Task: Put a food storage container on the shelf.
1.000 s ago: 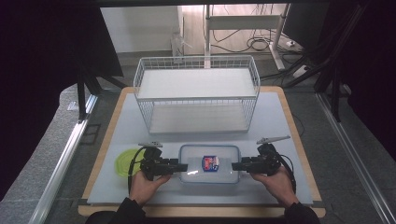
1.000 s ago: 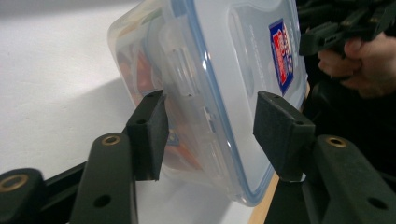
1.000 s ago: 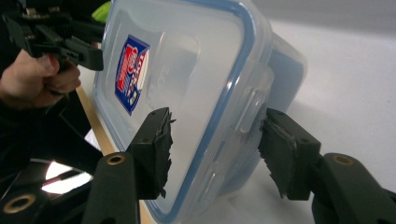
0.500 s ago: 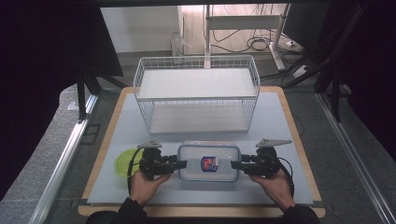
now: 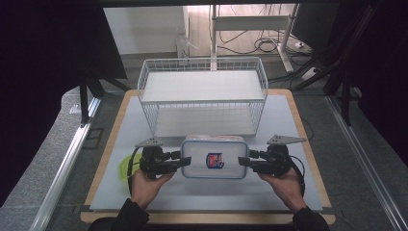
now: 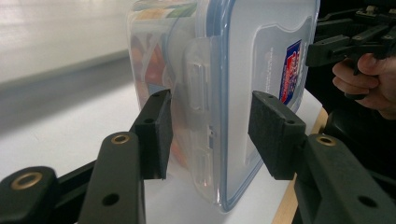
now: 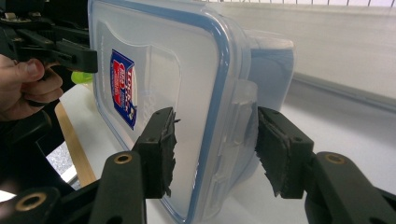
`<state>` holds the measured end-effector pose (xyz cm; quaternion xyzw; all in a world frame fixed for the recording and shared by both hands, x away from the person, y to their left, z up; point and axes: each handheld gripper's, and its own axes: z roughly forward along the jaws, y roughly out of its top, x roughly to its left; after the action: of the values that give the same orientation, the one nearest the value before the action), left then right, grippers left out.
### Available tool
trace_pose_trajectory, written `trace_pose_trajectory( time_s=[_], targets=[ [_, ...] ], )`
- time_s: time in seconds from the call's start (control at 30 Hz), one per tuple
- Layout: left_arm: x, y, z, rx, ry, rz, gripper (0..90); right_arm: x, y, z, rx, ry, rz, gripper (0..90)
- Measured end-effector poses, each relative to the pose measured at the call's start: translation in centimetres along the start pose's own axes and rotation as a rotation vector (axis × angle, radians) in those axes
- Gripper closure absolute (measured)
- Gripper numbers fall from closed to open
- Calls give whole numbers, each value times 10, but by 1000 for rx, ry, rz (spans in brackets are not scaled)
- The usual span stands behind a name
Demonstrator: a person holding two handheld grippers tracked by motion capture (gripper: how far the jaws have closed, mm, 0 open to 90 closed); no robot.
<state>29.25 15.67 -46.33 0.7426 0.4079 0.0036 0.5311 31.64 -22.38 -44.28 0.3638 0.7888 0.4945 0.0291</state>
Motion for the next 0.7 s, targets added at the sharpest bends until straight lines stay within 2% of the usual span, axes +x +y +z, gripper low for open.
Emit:
trace_pose_trajectory(
  time_s=[0.07,0.13,0.3,0.33,0.57,0.7],
  targets=[
    [-1,2,-1,-4,3,8,511,0,2,0,-1,1,1,493],
    [-4,12,-6,-16,18,22,511,-1,8,0,-12,11,1,492],
    [-5,22,-12,-53,10,39,530,-2,17,-2,-33,15,-5,485],
    [-7,28,-14,-57,19,52,530,-2,23,-4,-45,20,-9,484],
    [-6,46,-20,-78,20,51,528,0,44,-7,-63,6,-40,484],
    [-6,61,-26,-93,33,52,526,0,64,-7,-73,9,-54,484]
  ],
)
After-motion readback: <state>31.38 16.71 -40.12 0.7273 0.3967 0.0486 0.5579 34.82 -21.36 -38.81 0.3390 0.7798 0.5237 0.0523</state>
